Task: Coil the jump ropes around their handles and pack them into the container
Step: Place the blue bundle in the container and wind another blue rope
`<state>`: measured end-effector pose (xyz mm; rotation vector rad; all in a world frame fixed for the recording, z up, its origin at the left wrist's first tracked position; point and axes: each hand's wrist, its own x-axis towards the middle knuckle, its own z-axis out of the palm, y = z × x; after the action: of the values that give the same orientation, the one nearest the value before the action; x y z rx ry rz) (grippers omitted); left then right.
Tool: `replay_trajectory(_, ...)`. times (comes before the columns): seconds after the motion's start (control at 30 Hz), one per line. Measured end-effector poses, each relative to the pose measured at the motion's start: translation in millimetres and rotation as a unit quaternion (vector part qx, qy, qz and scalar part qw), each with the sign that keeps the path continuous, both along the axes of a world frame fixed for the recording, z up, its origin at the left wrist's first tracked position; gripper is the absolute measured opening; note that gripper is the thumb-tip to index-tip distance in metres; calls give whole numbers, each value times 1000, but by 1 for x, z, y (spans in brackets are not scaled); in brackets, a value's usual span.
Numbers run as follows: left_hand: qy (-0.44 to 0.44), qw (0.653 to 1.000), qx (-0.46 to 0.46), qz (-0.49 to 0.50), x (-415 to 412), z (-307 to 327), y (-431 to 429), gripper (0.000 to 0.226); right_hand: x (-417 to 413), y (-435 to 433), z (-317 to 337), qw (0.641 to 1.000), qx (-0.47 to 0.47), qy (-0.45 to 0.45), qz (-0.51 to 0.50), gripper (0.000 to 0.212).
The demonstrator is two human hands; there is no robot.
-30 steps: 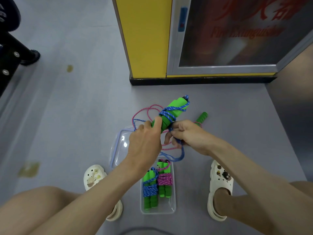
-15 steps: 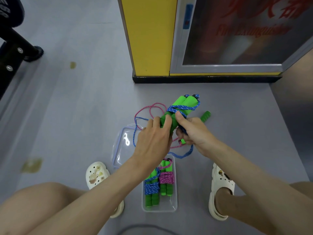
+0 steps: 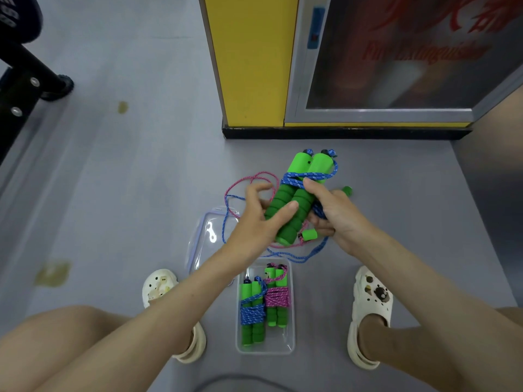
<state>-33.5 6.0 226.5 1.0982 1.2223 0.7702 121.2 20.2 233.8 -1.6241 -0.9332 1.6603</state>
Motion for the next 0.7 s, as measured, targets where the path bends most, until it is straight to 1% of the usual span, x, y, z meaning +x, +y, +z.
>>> replay_trajectory(0.03,-44,997,-63,15,-3,4,2,50,0,0,2,1000,1,20,4,53)
replay_trajectory(0.07,-68,991,-112,1,-5,8,2,52,0,1,3,999,1,34,12,51)
replay_trajectory(0.1,-86,985,-147,-33,-8,10,2,51,0,1,4,999,0,42,23,50)
replay_trajectory(0.17,-114,973,-179,-95,-10,11,-1,42,-1,2,5,998,-8,42,48,53)
replay_trajectory(0.23,-110,976,-170,-84,-11,11,-1,36,-1,1,6,998,-12,27,62,55)
replay_trajectory(0.33,-55,989,-133,-39,-12,7,3,25,-1,-1,7,997,-9,-31,72,58)
replay_trajectory(0.43,8,995,-97,-25,-12,1,5,23,2,-1,7,994,-28,-64,84,57)
replay_trajectory(0.53,74,996,-53,-18,-14,-3,5,25,6,2,5,991,-54,-74,98,45)
replay_trajectory(0.63,132,991,-26,-16,-18,-5,8,31,8,3,2,989,-50,-92,101,30)
replay_trajectory(0.7,152,988,-15,-28,-19,-4,8,33,9,3,0,990,-49,-102,86,29)
